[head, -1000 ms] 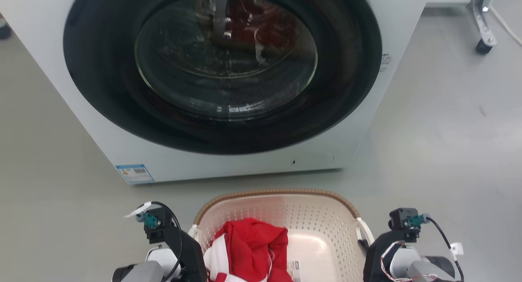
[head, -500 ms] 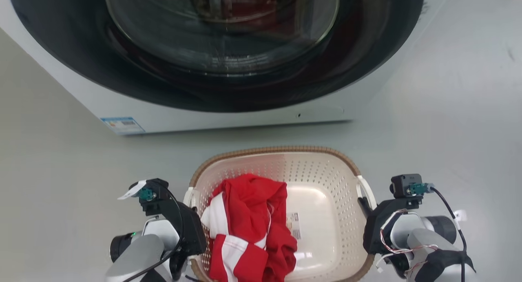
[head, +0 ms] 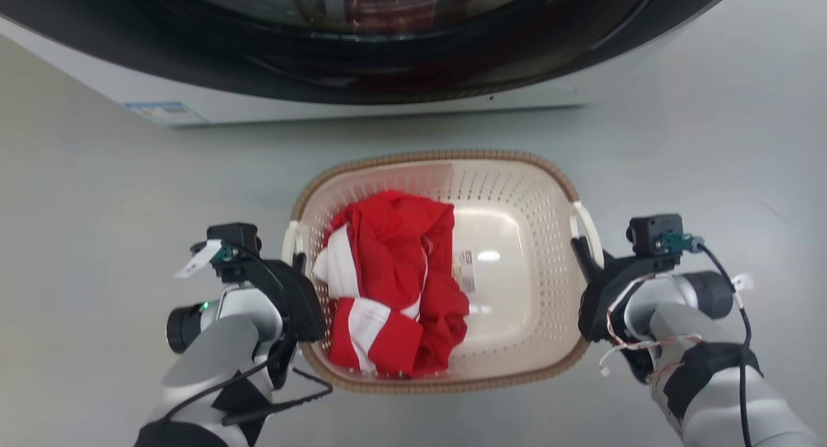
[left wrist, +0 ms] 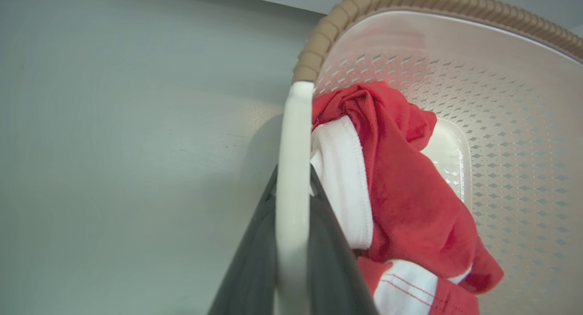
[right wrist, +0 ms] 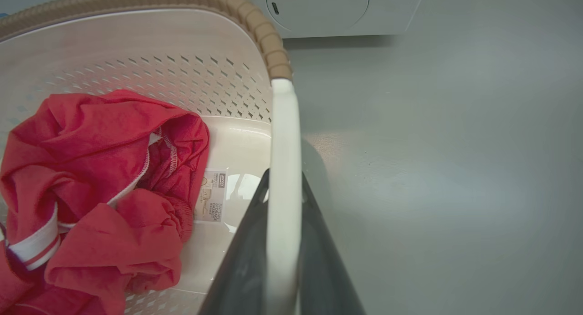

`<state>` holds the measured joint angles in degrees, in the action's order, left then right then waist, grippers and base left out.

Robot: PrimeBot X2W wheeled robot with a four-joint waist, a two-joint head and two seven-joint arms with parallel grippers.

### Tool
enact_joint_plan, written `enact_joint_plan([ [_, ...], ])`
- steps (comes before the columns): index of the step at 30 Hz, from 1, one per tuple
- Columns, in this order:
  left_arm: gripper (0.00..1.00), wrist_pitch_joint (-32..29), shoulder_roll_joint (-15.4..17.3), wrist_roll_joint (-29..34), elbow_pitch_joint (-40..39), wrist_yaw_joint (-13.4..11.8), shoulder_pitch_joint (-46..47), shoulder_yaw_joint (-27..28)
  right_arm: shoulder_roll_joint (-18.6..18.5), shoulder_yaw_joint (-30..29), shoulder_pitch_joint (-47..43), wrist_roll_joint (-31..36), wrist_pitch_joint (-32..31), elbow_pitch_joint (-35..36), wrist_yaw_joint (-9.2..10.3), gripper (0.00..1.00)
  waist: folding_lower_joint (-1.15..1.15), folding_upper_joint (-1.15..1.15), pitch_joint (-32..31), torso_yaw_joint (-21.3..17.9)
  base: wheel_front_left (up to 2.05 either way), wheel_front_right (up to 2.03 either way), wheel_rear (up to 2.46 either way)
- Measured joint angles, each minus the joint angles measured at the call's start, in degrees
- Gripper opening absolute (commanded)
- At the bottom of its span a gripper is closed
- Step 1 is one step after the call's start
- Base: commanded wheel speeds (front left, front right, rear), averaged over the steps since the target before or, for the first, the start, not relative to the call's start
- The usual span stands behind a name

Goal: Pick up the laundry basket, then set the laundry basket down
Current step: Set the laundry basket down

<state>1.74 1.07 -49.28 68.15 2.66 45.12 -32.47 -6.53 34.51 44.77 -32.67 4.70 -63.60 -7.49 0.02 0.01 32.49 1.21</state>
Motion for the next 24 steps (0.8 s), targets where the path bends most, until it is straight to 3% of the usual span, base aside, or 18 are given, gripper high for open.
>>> enact_joint_plan([
  [13,0.00,6.1,0.2,0.6,-0.5,-0.1,4.5,0.3,-1.1,1.2,5.3,0.8,3.6,0.3,0.00,0.00,-0.01,0.00,10.0,0.7,0.00,0.00,0.00],
  [24,0.00,9.0,-0.1,1.3,0.5,0.9,5.0,-0.2,-1.1,2.1,6.1,0.9,5.8,-1.2,0.00,0.00,-0.02,0.00,13.4,1.3,0.00,0.00,0.00],
])
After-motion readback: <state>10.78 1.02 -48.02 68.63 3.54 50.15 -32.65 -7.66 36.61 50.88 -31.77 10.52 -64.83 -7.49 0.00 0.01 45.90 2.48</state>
